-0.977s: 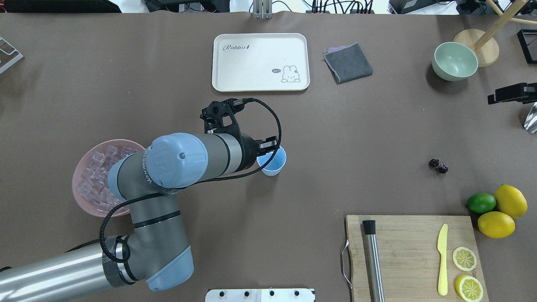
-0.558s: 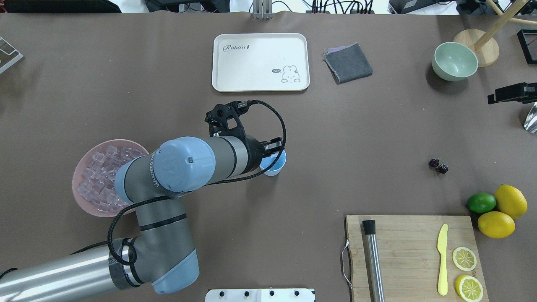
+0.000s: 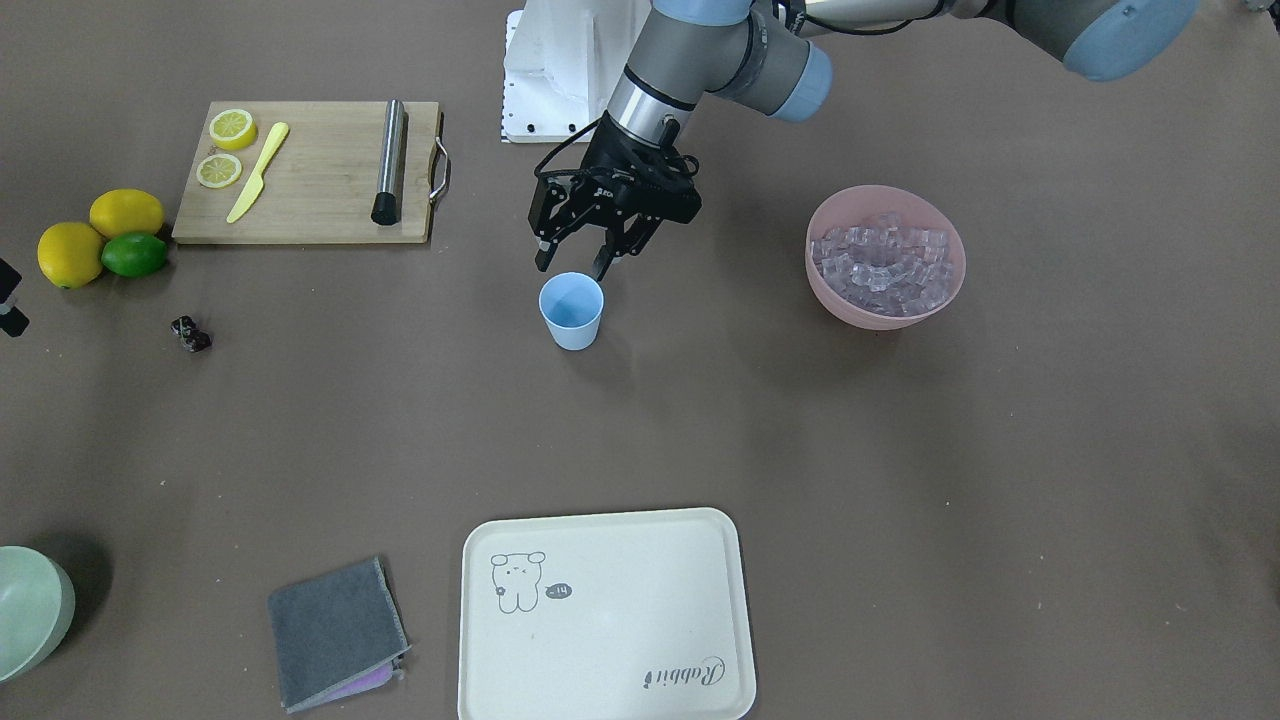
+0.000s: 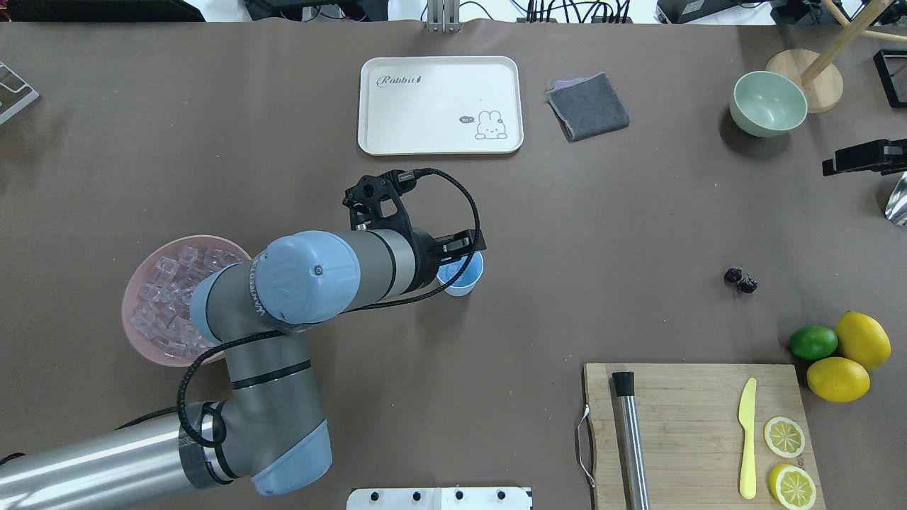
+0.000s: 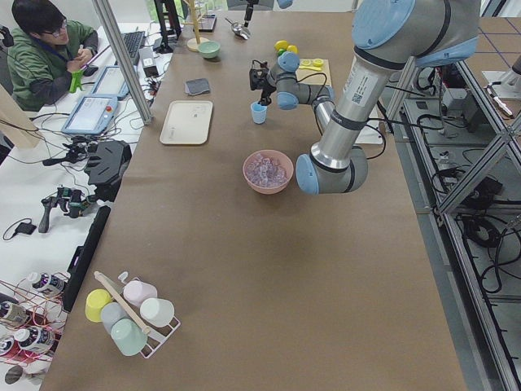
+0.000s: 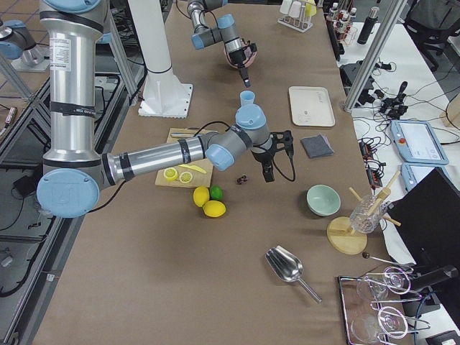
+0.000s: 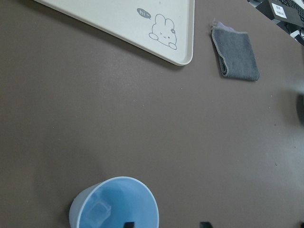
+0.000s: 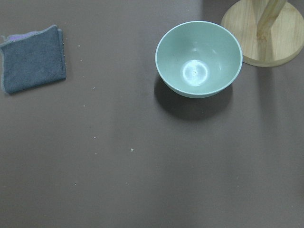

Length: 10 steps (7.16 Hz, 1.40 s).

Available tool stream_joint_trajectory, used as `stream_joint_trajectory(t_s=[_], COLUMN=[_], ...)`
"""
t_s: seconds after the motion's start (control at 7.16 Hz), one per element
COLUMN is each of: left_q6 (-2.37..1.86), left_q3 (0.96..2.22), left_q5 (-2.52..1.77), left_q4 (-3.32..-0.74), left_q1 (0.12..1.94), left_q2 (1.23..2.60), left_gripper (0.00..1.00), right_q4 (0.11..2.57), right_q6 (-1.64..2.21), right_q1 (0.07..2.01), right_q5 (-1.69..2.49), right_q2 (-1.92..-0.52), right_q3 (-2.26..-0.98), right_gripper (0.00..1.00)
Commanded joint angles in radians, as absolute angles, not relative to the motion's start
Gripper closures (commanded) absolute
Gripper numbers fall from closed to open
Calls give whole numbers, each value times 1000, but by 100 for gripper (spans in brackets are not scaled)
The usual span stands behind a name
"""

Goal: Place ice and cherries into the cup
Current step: 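Carry the ice cube to the light blue cup and release it, then move the left gripper back over the ice bowl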

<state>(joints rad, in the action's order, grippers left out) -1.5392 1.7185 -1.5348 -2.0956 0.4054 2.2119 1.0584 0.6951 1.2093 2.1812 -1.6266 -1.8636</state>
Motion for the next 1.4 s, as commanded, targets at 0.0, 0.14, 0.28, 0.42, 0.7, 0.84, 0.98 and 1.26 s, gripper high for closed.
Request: stream_joint_trajectory(t_s=[0.0,0.14,0.28,0.42,0.7,0.84,0.98,1.26], left_q6=[-1369,-1332,-1297,-1235,-1027,-940,-901,-899], left_q3=[1875,1984,2062,2109,2157,2131,2087,1967], left_q5=[-1540,-1561,-1627,-1688,-1813,-1819,-1819,-1819], left_q4=[-2073,-1996,-1923,-1905,-1916,-1917,-1963,-2145], left_q1=[417,428,480,544,636,640,637,626], left_q2=[2055,1972,1901,1828,1670,1672,1681,1680], left_gripper=[9,4,4,4,3,3,4,15], right_q4=[1058,1058,1058,1058,1058,1058,1058,1058], right_q6=[695,696,695,696,696,696,696,696], right_q1=[1207,1204,1203,1201,1198,1195,1193,1192], right_q5=[2181,2181,2181,2181,2181,2183,2183,2183], right_q2=[-1623,-1623,-1623,-1623,-1626,-1626,-1626,-1626], right_q3=[-1862,-1862,-1862,-1862,-1862,-1862,-1859,-1856], right_gripper=[0,0,0,0,0,0,0,0])
